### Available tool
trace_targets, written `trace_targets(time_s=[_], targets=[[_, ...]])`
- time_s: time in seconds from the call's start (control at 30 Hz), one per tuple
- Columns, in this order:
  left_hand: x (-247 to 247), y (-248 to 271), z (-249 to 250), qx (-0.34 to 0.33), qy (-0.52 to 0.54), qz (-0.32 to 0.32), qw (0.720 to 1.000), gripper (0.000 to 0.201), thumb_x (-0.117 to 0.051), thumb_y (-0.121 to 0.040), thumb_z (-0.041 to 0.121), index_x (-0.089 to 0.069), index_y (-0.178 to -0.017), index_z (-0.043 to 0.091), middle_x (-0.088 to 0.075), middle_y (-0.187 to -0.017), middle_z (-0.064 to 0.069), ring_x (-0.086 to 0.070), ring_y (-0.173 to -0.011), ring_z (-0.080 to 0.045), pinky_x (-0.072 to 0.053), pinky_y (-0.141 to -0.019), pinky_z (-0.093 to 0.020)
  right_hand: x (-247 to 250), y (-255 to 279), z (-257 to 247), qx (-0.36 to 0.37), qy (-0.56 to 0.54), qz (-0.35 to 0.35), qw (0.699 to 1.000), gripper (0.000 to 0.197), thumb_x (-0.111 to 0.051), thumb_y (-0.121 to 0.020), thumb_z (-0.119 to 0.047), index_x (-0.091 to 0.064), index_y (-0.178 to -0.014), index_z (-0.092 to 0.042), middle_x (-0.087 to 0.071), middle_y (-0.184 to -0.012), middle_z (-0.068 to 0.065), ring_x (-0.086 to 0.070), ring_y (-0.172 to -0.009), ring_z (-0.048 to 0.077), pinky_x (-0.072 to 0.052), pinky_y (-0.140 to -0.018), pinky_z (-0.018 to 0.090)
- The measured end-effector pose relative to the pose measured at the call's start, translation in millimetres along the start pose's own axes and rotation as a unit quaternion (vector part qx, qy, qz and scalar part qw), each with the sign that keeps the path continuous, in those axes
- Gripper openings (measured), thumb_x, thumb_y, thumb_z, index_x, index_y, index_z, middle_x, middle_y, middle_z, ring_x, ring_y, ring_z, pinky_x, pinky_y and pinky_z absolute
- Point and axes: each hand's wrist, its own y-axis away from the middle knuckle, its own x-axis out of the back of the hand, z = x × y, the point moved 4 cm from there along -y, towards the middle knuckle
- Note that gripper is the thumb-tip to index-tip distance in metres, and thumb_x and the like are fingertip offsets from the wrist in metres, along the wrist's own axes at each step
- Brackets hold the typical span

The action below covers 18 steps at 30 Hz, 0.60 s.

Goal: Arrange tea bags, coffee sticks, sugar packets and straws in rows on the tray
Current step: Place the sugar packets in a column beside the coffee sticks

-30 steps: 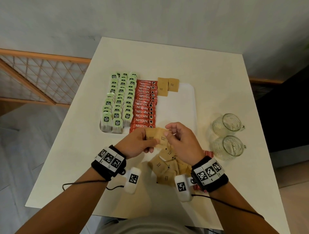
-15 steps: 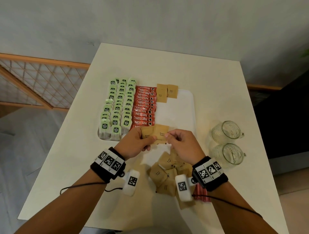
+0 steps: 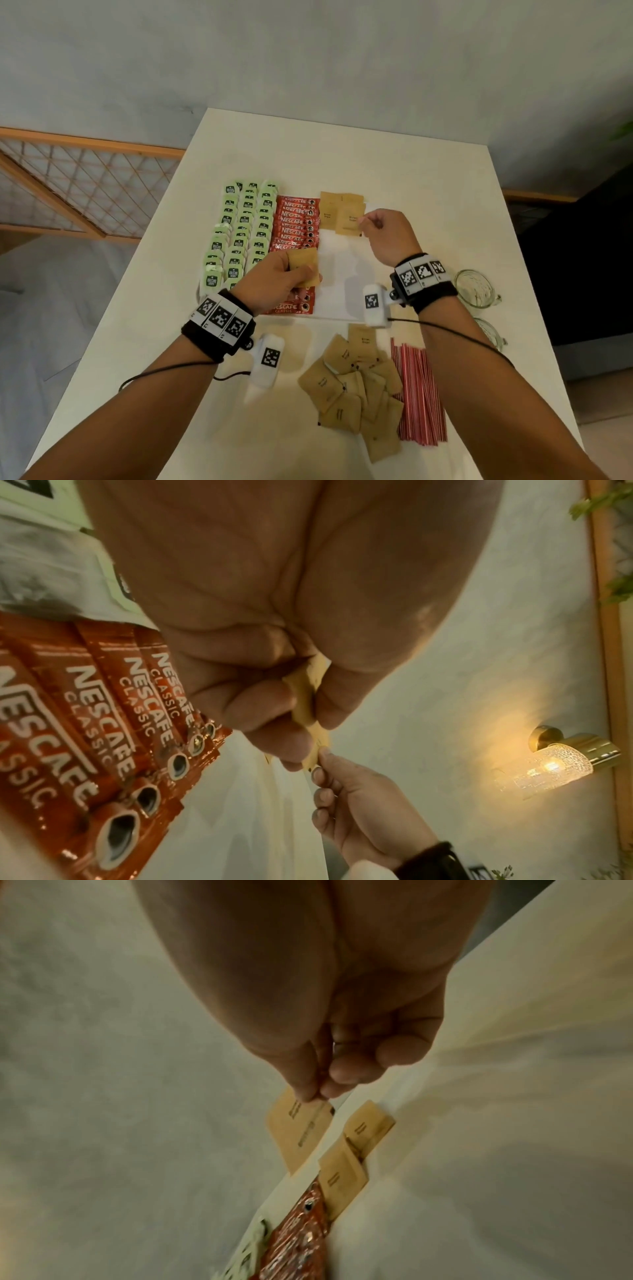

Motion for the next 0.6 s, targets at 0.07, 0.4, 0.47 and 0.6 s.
trace_targets(time_s=[0.07, 0.4, 0.47, 0.6], targets=[[1.6, -3.0, 0.3, 0.002, -0.02, 0.002, 1.0, 0.022, -0.054, -0.102, 0.015, -0.065, -0.098, -0.005, -0.067, -0.064, -0.003, -0.054, -0.055, -0.015, -0.045, -0.054, -0.022, -1.6, -17.7, 9.3, -0.026, 0.016, -0.004, 1.0, 0.023, -0.059, -0.1, -0.026, -0.07, -0.083, -0.016, -0.066, -0.078, 0.0, -0.058, -0.072, 0.018, -0.044, -0.068, 0.027], [-1.4, -3.2, -11.9, 0.017, -0.018, 0.017, 1.0, 0.015, -0.053, -0.101, 0.013, -0.066, -0.093, 0.008, -0.063, -0.065, -0.006, -0.056, -0.054, -0.012, -0.047, -0.054, -0.023, -17.6, -54.6, 28.9, -0.102, 0.085, -0.02, 0.991, 0.025, -0.057, -0.1, -0.02, -0.071, -0.081, -0.012, -0.059, -0.07, 0.0, -0.057, -0.071, 0.025, -0.035, -0.051, 0.023], [-0.8, -3.0, -13.5, 0.017, -0.018, 0.022, 0.999, 0.014, -0.053, -0.101, 0.012, -0.066, -0.095, 0.01, -0.064, -0.065, -0.006, -0.057, -0.056, -0.014, -0.047, -0.055, -0.024, -18.4, -57.2, 30.3, -0.12, 0.082, -0.017, 0.989, 0.026, -0.058, -0.1, -0.02, -0.074, -0.085, -0.006, -0.06, -0.069, 0.002, -0.058, -0.069, 0.025, -0.036, -0.049, 0.022], [0.1, -2.4, -14.7, 0.012, -0.013, 0.025, 1.0, 0.011, -0.054, -0.101, 0.012, -0.064, -0.097, 0.009, -0.065, -0.067, -0.009, -0.057, -0.06, -0.02, -0.047, -0.056, -0.027, -19.2, -62.0, 32.7, -0.135, 0.073, -0.008, 0.988, 0.027, -0.061, -0.097, -0.022, -0.076, -0.09, -0.001, -0.07, -0.08, 0.01, -0.06, -0.065, 0.025, -0.04, -0.051, 0.022]])
